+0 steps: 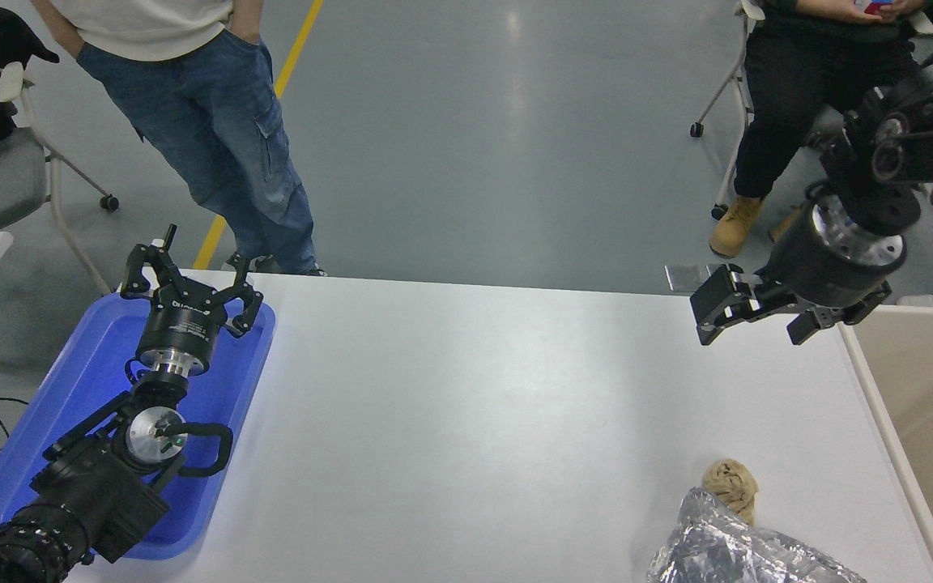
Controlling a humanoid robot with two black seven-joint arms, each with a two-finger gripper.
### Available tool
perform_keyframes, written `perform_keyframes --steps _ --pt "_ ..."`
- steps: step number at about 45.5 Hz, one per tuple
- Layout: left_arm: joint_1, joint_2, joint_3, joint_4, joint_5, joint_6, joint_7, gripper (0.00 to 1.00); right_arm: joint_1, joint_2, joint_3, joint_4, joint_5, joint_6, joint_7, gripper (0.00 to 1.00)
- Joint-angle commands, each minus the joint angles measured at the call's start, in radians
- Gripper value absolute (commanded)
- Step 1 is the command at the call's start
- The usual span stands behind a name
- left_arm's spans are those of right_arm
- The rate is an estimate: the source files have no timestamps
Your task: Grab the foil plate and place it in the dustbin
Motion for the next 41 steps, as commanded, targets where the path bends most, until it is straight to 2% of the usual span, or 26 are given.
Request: perform_keyframes --steps 1,15,18,20,21,24,41 --pt "-0.001 0.000 0.000 0.000 0.000 0.000 0.000 1.00 -0.057 -0.086 -0.007 -0.061 0.001 0.001 0.002 1.00" --pt "-0.001 0.000 0.000 0.000 0.000 0.000 0.000 1.00 -0.115 -0.222 -0.079 -0.065 -0.013 -0.006 0.002 1.00" --pt "0.001 0.000 0.000 0.000 0.000 0.000 0.000 1.00 -0.132 -0.247 -0.089 -0.065 -0.054 -0.047 0.002 1.00" --pt "0.001 0.000 0.000 0.000 -0.002 0.000 0.000 1.00 -0.147 -0.258 -0.092 -0.065 -0.100 -0.093 0.002 1.00" --pt "0.001 0.000 0.000 0.000 0.000 0.000 0.000 1.00 -0.173 -0.276 -0.092 -0.058 -0.161 -0.136 0.002 1.00" --pt "0.001 0.000 0.000 0.000 0.000 0.000 0.000 1.00 -0.207 -0.297 -0.092 -0.052 -0.215 -0.164 0.002 1.00" --pt "0.001 0.000 0.000 0.000 0.000 0.000 -0.001 1.00 -0.379 -0.340 -0.089 -0.022 -0.253 -0.238 0.008 1.00"
